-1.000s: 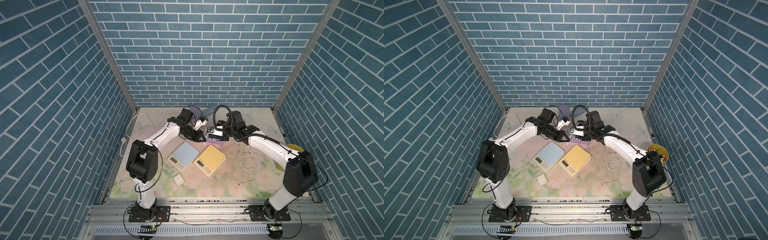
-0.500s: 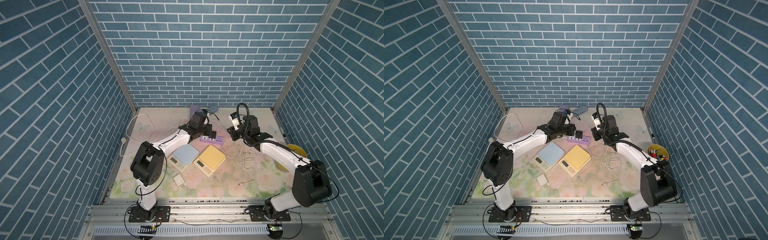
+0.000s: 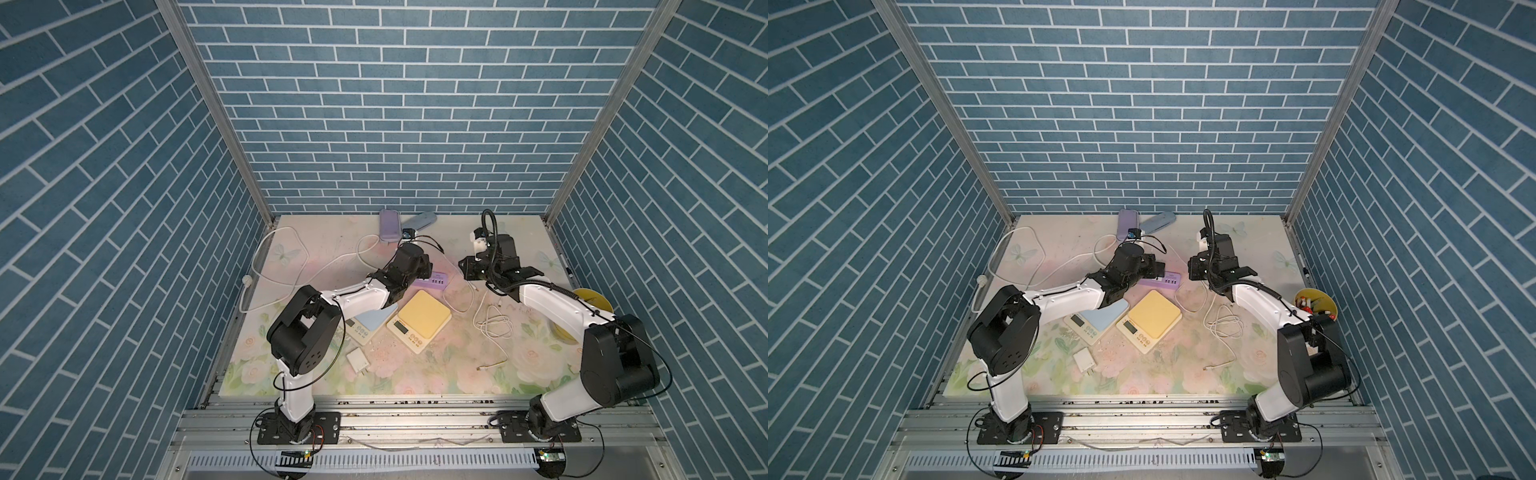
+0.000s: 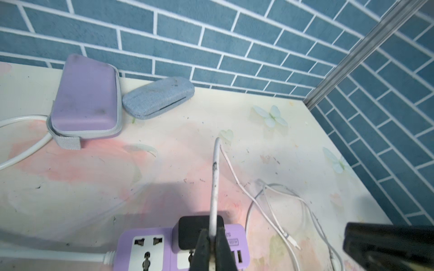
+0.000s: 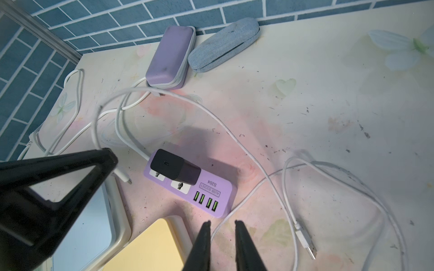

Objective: Charge the electronic scale
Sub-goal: Insert the charging cable into the plug.

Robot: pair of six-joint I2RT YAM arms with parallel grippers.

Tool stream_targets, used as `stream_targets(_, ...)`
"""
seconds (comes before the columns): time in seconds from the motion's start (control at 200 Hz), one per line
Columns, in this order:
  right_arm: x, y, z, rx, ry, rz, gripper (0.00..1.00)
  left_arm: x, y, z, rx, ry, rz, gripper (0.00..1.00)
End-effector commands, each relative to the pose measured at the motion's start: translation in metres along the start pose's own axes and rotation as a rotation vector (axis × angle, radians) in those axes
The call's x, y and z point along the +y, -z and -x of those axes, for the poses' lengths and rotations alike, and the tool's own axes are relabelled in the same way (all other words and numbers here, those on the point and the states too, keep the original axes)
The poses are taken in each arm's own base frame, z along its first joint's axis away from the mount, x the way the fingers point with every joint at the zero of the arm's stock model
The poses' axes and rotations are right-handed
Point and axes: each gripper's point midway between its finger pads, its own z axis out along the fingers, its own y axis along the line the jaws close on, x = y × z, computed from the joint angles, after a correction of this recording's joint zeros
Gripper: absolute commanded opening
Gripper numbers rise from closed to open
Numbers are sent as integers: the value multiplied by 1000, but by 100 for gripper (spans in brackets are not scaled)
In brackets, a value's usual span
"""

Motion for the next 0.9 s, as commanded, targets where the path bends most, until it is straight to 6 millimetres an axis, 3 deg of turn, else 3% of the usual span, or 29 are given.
stream_targets(0.0,-8,-12,-5,33,-137,7,21,-2,-7,7,-88,46,-13,0)
stream_targets(0.24,-27,-53,-22,162,-291,77,21,-6,-19,-6,-99,44,-36,0)
stream_targets(0.45,-26,-79,-38,233,-326,133,23,0,-28,-20,-78,17,-26,0)
stream_targets(0.895,-25,-96,-60,297,-335,157,22,13,-36,-40,-38,-45,24,0)
